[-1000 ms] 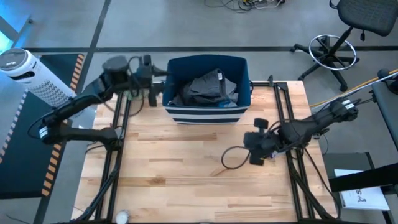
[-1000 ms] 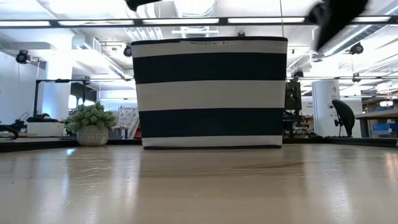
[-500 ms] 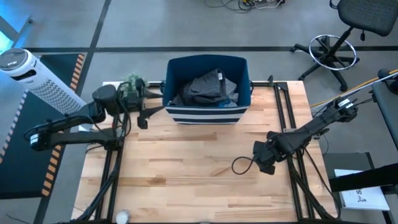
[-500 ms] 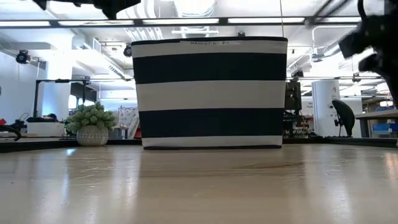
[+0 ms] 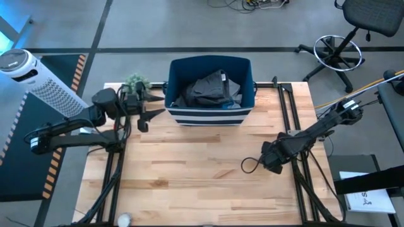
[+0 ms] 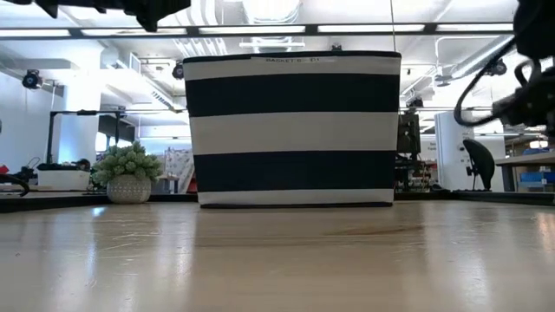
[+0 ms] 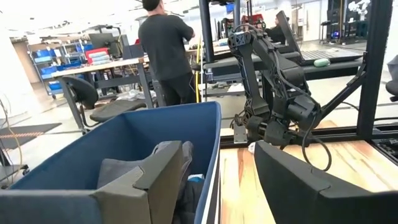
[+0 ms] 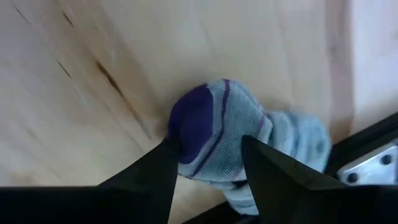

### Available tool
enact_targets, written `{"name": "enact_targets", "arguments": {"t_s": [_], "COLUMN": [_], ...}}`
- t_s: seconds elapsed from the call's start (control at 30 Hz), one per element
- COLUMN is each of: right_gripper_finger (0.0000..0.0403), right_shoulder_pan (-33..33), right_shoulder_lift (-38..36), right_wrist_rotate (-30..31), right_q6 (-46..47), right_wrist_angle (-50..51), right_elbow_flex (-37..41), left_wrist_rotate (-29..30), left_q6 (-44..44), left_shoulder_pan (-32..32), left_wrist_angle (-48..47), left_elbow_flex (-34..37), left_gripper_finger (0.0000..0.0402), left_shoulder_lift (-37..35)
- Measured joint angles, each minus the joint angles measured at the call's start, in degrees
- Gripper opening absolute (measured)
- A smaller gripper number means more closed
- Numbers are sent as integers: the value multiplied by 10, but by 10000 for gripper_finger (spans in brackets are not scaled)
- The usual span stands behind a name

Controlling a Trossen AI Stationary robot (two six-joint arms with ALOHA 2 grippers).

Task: Sort clothes
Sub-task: Put the gray socks into the laundry bin

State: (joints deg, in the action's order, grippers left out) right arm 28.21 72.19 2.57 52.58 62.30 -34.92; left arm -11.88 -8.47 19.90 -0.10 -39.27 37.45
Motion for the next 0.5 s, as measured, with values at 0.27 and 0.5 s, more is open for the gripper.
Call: {"name": "enact_targets", "arguments": {"t_s": [0.27,0.5], "right_gripper_finger": [42,9], "right_shoulder_pan": [0,0], "right_shoulder_lift": [4,4], "right_wrist_rotate": [-29,-26], "right_q6": [0,-18], "right_wrist_angle": [-14,-18], "right_elbow_flex": [10,-47], "left_wrist_rotate": [0,0], "left_q6": [8,9], "left_shoulder_pan": [0,0], "left_wrist_angle": [4,6], "left_elbow_flex": [0,0], "left_gripper_finger": [183,193], "left_shoulder_lift": [10,10]}}
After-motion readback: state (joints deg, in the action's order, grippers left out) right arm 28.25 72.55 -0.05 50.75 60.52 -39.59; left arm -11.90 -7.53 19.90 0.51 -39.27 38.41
